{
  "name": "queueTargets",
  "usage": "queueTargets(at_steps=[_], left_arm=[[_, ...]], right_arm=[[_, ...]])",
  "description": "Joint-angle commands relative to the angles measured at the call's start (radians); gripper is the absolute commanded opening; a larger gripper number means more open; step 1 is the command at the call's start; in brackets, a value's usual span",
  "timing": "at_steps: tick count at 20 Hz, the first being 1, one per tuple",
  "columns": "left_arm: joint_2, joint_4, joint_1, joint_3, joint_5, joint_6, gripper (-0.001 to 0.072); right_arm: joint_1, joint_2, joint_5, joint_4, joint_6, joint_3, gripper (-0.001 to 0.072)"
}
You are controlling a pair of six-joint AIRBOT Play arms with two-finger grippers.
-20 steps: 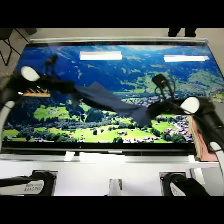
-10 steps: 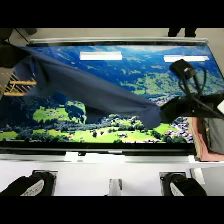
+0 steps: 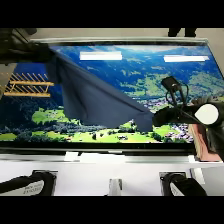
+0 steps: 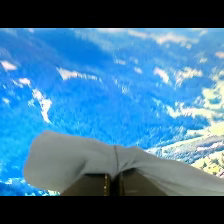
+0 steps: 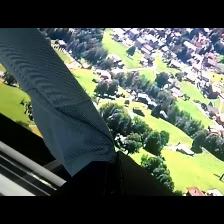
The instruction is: Fold the shirts.
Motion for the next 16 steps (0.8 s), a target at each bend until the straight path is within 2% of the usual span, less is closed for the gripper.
queueTargets(at_steps=[1,2,3,4,5,6,7,9,12,14,15,16], left_arm=[[-0.21,-0.01,-0.063,-0.001,0.027,-0.003,0.0038],[-0.258,-0.019,-0.08,-0.001,0.014,-0.003,0.0039],[-0.301,-0.041,-0.097,0.0,-0.009,-0.006,0.008],[-0.33,-0.059,-0.109,0.0,-0.047,-0.018,0.0201],[-0.342,-0.06,-0.114,0.0,-0.089,-0.018,0.0407],[-0.343,-0.047,-0.113,0.001,-0.134,-0.017,0.0579],[-0.337,-0.009,-0.102,0.01,-0.197,-0.017,0.0607],[-0.31,0.045,-0.053,0.026,-0.342,-0.017,0.0608],[-0.241,0.031,0.053,0.005,-0.522,-0.017,0.0608],[-0.164,-0.046,0.114,-0.116,-0.52,-0.017,0.063],[-0.124,-0.095,0.135,-0.202,-0.499,-0.018,0.0682],[-0.083,-0.148,0.146,-0.299,-0.46,-0.017,0.0683]], right_arm=[[0.0,-0.053,-0.103,0.014,0.037,-0.021,0.0023],[0.0,-0.082,-0.106,0.016,0.046,-0.021,0.0023],[0.0,-0.108,-0.108,0.021,0.046,-0.021,0.0023],[0.0,-0.13,-0.107,0.029,0.045,-0.021,0.0023],[0.0,-0.147,-0.107,0.038,0.045,-0.021,0.0023],[0.0,-0.156,-0.107,0.039,0.045,-0.021,0.0023],[0.0,-0.158,-0.108,0.037,0.044,-0.021,0.0023],[0.0,-0.158,-0.098,0.037,0.035,-0.021,0.0023],[0.0,-0.158,-0.08,0.036,0.014,-0.021,0.0023],[0.0,-0.158,-0.08,0.037,-0.003,-0.021,0.0023],[0.0,-0.158,-0.081,0.037,-0.004,-0.021,0.0023],[0.0,-0.158,-0.082,0.037,-0.004,-0.021,0.0023]])
